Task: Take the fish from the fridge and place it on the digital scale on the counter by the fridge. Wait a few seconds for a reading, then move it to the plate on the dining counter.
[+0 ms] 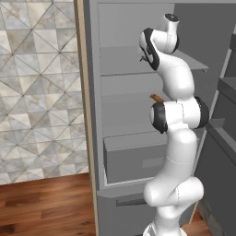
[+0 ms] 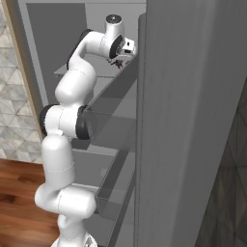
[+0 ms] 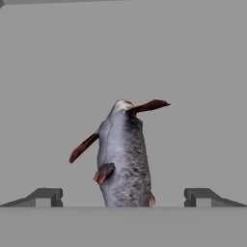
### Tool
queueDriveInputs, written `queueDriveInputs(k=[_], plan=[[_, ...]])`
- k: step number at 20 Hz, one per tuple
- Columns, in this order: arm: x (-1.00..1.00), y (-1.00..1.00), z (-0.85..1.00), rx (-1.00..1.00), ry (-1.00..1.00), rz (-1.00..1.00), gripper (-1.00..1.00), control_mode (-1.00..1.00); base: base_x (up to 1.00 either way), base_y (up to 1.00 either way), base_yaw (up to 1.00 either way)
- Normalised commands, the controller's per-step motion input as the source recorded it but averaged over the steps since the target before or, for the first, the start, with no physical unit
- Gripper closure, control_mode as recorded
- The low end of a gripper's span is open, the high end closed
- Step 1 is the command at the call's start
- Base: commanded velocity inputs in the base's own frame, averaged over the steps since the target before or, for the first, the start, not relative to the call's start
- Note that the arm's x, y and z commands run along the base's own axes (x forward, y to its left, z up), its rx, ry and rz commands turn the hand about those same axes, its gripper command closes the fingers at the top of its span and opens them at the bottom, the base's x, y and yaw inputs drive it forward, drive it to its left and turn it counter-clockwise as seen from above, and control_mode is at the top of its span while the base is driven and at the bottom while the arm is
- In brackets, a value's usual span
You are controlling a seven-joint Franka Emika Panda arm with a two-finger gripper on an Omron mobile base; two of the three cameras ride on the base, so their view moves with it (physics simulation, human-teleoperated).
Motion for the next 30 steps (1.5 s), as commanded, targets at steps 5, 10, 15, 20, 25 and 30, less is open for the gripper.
queueDriveInputs(k=[5, 10, 15, 20, 25, 30], plan=[[0.11, 0.00, 0.00, 0.00, 0.00, 0.00, -1.00, -1.00, 0.00, 0.00, 0.00], [0.43, 0.00, 0.00, 0.00, 0.00, 0.00, -1.00, -1.00, 0.00, 0.00, 0.00], [0.01, 0.00, -0.04, -0.01, 0.09, 0.00, -1.00, -1.00, 0.00, 0.00, 0.00], [0.00, 0.00, -0.21, 0.00, 0.03, 0.00, -1.00, -1.00, 0.00, 0.00, 0.00], [0.00, 0.00, -0.20, 0.00, 0.00, 0.00, -1.00, -1.00, 0.00, 0.00, 0.00], [0.00, 0.00, -0.05, 0.00, 0.00, 0.00, -1.00, -1.00, 0.00, 0.00, 0.00]])
